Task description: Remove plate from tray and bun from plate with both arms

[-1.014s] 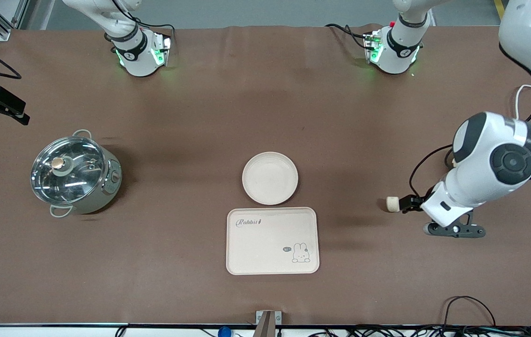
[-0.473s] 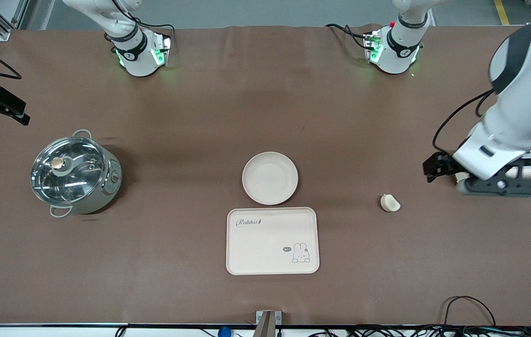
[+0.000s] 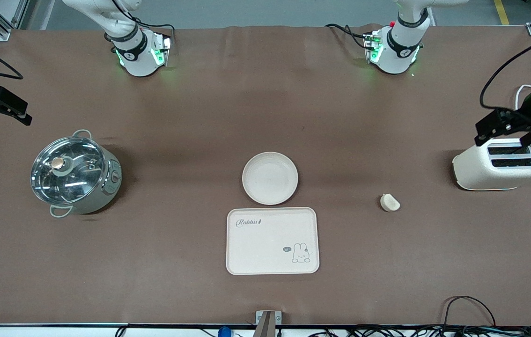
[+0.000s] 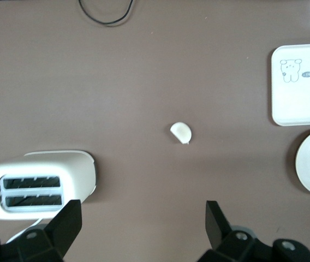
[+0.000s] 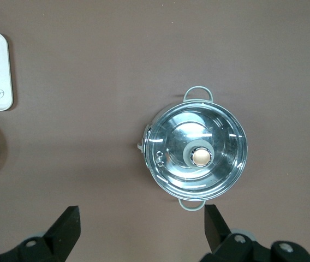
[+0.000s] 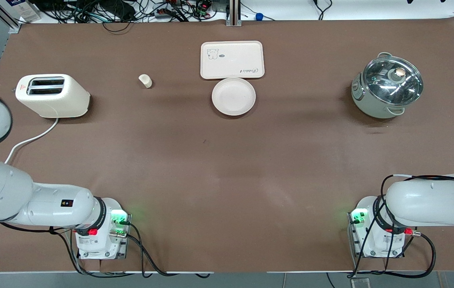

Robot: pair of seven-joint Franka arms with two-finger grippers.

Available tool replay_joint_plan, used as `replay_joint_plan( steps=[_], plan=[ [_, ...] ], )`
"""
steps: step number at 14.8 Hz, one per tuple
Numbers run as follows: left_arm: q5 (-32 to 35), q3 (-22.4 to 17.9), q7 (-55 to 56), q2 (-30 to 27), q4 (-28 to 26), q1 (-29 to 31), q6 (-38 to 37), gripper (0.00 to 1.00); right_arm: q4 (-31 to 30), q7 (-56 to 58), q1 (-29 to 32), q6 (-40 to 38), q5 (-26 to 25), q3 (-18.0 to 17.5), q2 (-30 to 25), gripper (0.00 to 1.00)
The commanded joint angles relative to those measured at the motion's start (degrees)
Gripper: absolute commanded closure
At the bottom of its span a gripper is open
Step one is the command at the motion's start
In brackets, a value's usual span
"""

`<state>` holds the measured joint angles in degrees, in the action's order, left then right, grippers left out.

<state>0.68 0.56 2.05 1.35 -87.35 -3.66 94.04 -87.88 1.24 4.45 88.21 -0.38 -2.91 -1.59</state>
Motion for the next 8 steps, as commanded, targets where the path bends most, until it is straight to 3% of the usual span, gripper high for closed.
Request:
replay_joint_plan(
  steps=[1,4,8],
  plan=[
    [1.77,-0.39,-0.82,-5.83,-7.13,-0.91,0.71,0.0,-0.71,-0.09,-0.05,0.47,0.99,0.27,-0.52,0.0],
    [1.96,1.02,-0.12,-3.56,-3.19,-0.74,-0.52,0.0,-0.71,-0.09,-0.05,0.38,0.99,0.27,-0.43,0.0],
    [1.96,1.9,0.15,-3.37,-2.48,-0.83,-0.87,0.0,-0.71,-0.09,0.12,0.47,0.99,0.27,-0.43,0.0]
  ],
)
